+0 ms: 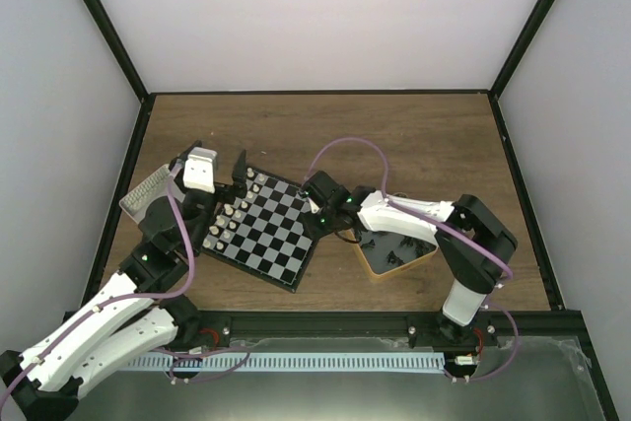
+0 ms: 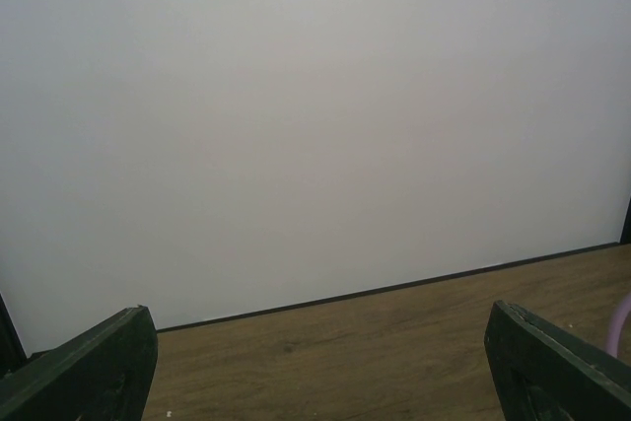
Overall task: Set up the chess pieces on the board
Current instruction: Place the chess piece on the chessboard, then pick up the chess piece from the storage box.
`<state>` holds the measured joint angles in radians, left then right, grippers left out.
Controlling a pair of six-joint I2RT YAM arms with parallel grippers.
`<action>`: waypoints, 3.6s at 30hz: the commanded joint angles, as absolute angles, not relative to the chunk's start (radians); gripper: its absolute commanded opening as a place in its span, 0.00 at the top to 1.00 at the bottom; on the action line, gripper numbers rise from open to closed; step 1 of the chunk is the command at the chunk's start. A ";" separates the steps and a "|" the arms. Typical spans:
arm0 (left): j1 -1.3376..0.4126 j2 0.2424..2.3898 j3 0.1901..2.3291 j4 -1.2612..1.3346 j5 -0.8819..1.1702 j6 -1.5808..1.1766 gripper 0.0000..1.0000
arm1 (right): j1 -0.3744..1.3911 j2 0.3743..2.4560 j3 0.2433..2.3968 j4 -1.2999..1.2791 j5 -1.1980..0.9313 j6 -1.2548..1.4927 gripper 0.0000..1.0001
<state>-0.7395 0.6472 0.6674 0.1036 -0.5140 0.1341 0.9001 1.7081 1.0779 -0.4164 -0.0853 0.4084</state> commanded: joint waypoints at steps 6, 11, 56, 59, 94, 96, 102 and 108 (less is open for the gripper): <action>-0.739 0.650 0.672 0.121 -0.531 0.137 0.07 | 0.908 1.621 1.139 -0.467 0.023 0.474 0.63; -0.739 0.664 0.691 0.104 -0.546 0.124 0.07 | 0.871 1.497 1.119 -0.440 0.159 0.551 0.60; -0.738 0.664 0.707 0.090 -0.391 0.083 0.00 | 0.525 1.438 0.725 -0.488 0.152 0.710 0.62; -0.739 0.667 0.707 0.092 -0.391 0.083 0.00 | 0.525 1.442 0.723 -0.487 0.101 0.701 0.60; -0.739 0.667 0.697 0.096 -0.394 0.083 0.00 | 0.525 1.533 0.813 -0.580 0.132 0.517 0.82; -0.738 0.667 0.697 0.097 -0.396 0.082 0.00 | 0.525 1.531 0.819 -0.576 0.119 0.515 0.88; -0.739 0.667 0.703 0.086 -0.380 0.069 0.00 | 0.525 1.469 0.801 -0.535 0.124 0.556 0.93; -0.739 0.705 0.704 0.076 -0.245 -0.013 0.00 | 0.525 1.281 0.767 -0.422 0.116 0.701 0.92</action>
